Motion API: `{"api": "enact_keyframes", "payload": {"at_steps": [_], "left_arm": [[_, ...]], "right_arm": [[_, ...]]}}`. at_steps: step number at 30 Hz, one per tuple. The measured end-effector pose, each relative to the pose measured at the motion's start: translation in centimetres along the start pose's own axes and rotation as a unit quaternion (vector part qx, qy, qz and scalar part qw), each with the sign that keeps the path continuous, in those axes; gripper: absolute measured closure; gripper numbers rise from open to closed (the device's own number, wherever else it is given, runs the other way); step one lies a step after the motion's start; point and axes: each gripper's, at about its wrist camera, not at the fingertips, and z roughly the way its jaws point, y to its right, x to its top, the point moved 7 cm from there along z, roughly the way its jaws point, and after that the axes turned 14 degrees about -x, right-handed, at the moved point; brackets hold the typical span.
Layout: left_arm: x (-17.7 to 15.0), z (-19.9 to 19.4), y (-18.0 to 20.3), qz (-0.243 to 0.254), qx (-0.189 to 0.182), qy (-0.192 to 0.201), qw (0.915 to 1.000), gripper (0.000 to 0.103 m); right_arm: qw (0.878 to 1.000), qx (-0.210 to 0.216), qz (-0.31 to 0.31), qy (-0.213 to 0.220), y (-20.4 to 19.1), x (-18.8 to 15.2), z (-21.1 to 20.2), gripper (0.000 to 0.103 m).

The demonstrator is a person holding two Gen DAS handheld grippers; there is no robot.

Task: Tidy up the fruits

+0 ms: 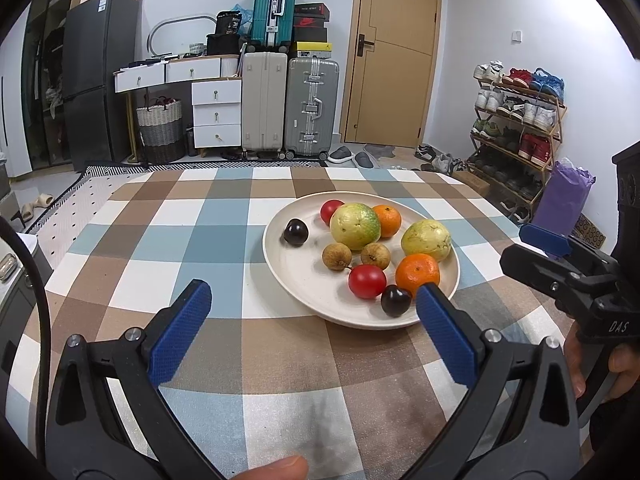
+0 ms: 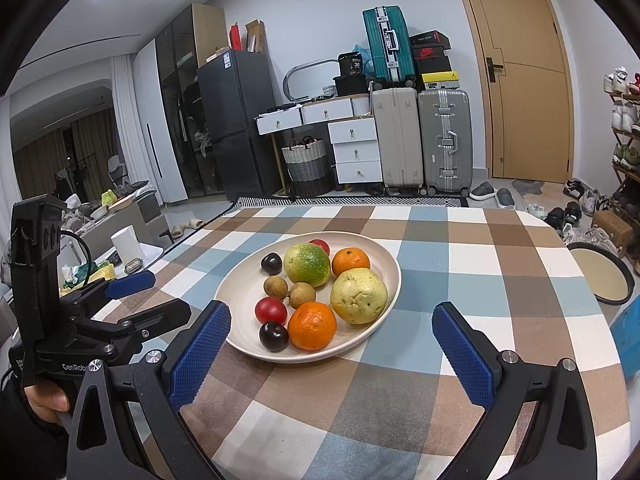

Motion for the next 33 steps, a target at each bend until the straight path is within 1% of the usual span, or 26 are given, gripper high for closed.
{"api": "enact_keyframes", "payload": {"at_steps": [33], "left_arm": [[-0.04, 0.01, 0.06, 0.001, 0.001, 0.000, 1.0000, 0.001]], "right_arm": [[1.000, 0.001, -0.002, 0.000, -0.17, -0.13, 0.03, 0.000]]}}
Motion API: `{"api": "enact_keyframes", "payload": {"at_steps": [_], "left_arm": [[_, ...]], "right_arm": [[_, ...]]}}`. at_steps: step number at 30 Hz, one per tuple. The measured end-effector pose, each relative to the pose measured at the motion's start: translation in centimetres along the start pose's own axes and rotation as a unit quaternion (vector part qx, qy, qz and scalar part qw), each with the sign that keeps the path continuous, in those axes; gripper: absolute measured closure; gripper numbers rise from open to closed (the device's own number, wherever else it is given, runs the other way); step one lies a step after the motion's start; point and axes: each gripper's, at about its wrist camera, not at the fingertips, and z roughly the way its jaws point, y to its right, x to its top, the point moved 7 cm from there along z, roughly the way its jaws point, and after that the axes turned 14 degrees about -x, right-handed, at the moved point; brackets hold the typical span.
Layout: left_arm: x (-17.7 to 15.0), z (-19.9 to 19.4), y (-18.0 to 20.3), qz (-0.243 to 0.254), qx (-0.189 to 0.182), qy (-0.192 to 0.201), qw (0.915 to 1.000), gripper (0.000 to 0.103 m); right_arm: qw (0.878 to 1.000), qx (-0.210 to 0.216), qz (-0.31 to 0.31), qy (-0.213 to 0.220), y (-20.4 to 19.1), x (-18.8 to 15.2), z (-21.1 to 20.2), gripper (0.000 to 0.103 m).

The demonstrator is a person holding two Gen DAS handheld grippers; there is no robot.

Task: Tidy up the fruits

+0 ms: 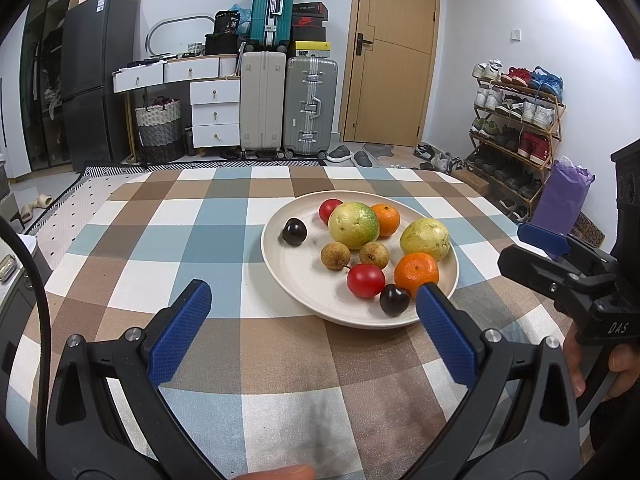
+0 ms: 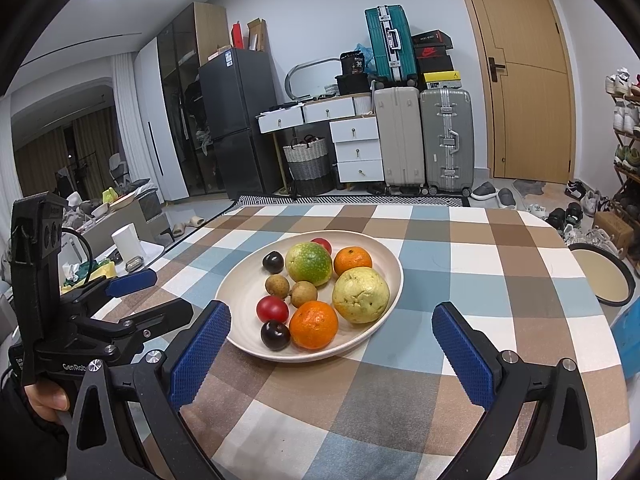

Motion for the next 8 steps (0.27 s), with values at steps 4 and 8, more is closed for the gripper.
{"api": "enact_keyframes", "payload": {"at_steps": [4, 8], "left_arm": [[0.01, 0.00, 0.01, 0.001, -0.001, 0.000, 1.0000, 0.001], [-0.01, 0.02, 0.01, 0.000, 0.000, 0.000, 1.0000, 0.001]], "right_arm": [[1.000, 0.000, 0.000, 0.000, 0.00, 0.02, -0.01, 0.000], [1.000, 0.000, 0.000, 0.000, 0.00, 0.02, -0.01, 0.000]]}}
